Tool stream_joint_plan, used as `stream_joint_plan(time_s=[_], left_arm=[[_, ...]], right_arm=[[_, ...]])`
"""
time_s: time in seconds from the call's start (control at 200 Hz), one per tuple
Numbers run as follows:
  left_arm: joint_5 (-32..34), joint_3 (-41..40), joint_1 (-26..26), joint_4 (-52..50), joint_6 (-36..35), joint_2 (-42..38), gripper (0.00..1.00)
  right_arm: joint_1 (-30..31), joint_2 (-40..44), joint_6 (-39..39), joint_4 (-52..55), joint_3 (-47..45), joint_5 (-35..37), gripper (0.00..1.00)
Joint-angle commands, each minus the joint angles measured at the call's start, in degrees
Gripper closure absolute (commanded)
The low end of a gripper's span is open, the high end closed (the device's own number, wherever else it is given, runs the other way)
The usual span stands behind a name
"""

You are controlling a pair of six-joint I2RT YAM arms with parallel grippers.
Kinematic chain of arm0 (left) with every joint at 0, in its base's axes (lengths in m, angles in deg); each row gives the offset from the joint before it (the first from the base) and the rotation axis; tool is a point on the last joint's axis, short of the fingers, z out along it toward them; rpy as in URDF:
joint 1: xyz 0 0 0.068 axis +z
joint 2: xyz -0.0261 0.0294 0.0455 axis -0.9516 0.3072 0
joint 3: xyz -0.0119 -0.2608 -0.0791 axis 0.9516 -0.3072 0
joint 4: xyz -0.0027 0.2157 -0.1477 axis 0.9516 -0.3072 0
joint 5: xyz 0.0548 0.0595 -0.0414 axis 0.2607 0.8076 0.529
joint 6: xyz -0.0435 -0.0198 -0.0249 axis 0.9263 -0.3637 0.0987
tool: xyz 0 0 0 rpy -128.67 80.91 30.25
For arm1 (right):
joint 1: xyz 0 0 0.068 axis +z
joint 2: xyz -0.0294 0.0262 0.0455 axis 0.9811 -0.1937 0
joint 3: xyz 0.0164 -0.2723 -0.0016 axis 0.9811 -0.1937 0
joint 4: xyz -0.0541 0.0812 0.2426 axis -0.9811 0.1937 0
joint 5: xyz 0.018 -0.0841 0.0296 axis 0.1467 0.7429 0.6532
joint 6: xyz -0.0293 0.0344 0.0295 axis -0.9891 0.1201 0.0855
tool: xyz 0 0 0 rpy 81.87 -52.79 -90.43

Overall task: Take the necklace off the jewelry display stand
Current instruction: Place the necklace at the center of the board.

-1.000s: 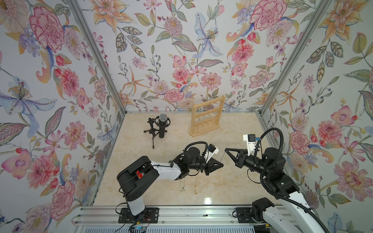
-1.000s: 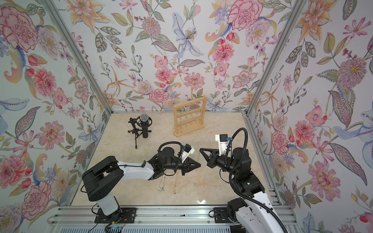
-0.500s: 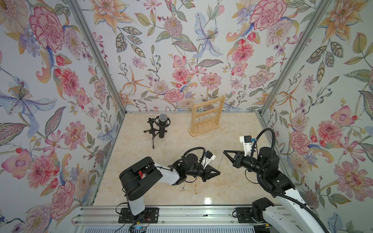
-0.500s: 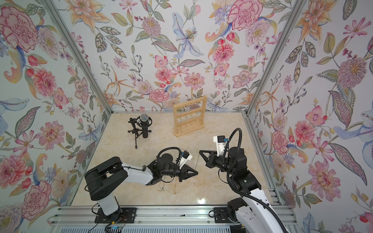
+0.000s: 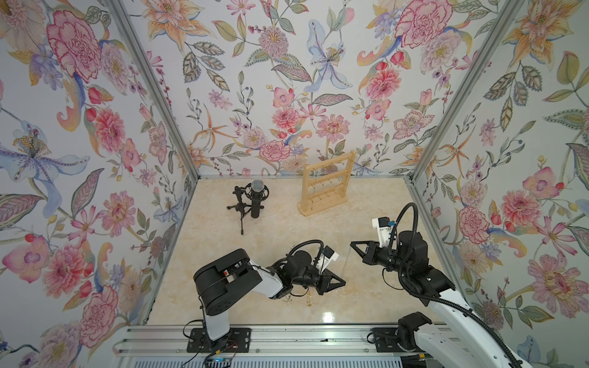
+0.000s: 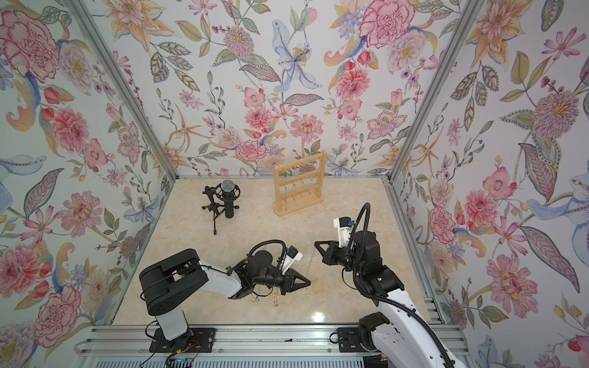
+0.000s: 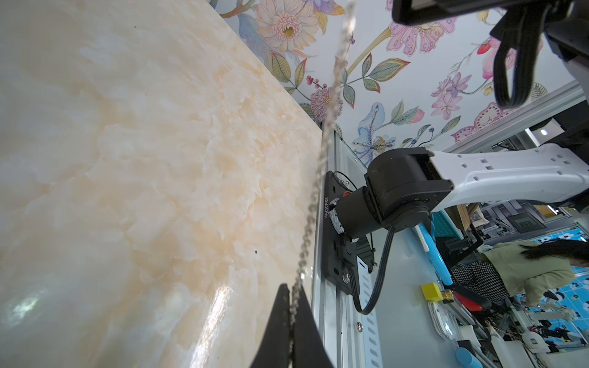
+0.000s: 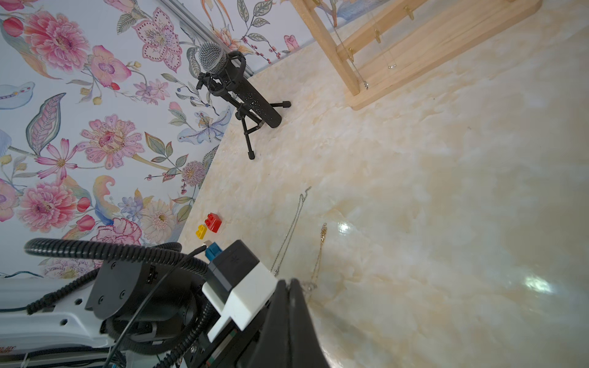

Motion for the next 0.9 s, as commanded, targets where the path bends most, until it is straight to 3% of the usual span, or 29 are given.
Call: stream_joint_plan(time_s=[0.0, 0.32, 0.896], left_arm=[[-0.2, -1.9, -1.4, 3.8, 4.2, 1.9, 0.95], [0.8, -5.0, -1.9, 8.3, 10.0, 4.7, 0.97], [8.8, -4.0, -4.0, -8.0, 9.7, 1.5, 0.96]], right_arm=[[-0.1, -1.3, -0.3, -3.3, -1.1, 2.3, 1.0], [0.9, -6.6, -0.4, -6.3, -3.0, 3.1, 1.0], [6.4, -20.3, -2.9, -10.1, -1.4, 8.4, 1.0]])
